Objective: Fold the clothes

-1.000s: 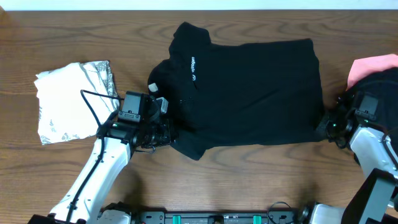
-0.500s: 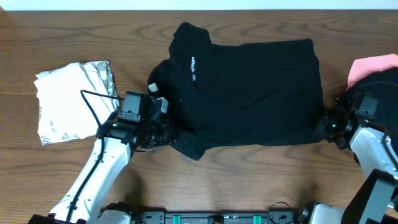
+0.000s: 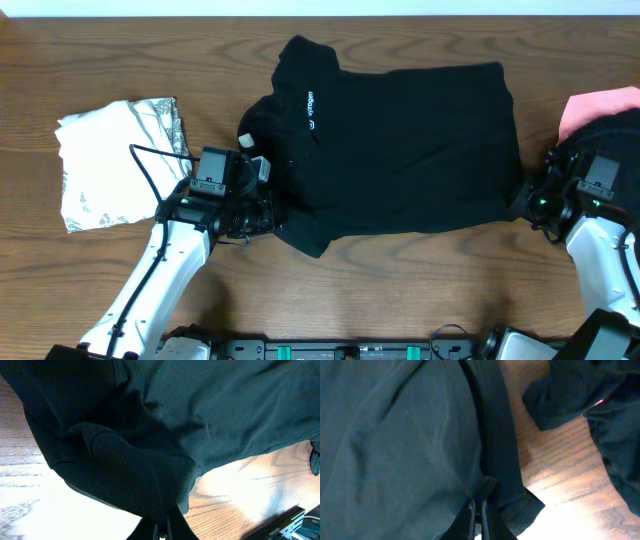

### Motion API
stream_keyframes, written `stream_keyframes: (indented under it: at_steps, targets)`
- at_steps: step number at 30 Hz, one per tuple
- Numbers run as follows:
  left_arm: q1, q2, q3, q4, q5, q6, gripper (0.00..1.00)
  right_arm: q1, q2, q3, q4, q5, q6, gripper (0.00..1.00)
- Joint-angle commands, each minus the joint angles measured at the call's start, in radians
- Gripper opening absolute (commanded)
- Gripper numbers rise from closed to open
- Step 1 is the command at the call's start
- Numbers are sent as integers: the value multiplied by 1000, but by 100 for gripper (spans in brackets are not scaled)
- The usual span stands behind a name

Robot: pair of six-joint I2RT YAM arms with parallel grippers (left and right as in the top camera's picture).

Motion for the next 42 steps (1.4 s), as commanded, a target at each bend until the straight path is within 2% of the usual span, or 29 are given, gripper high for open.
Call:
stream_keyframes:
  at_steps: [1, 7, 16, 20, 23, 42]
  targets:
    - [5, -7, 24, -2, -5, -2, 5, -4, -9, 3, -4, -3, 10, 4]
    - [5, -7, 24, -3, -5, -2, 6, -4, -9, 3, -19, -3, 10, 11]
    - [5, -7, 24, -3, -5, -2, 6, -4, -9, 3, -24, 21, 10, 11]
    - [5, -7, 24, -3, -5, -2, 6, -4, -7, 3, -23, 105, 10, 21]
    - [5, -7, 24, -2, -5, -2, 6, -4, 5, 1, -24, 164, 11, 21]
    - [5, -7, 24, -2, -5, -2, 6, -4, 161, 1, 50, 161, 15, 21]
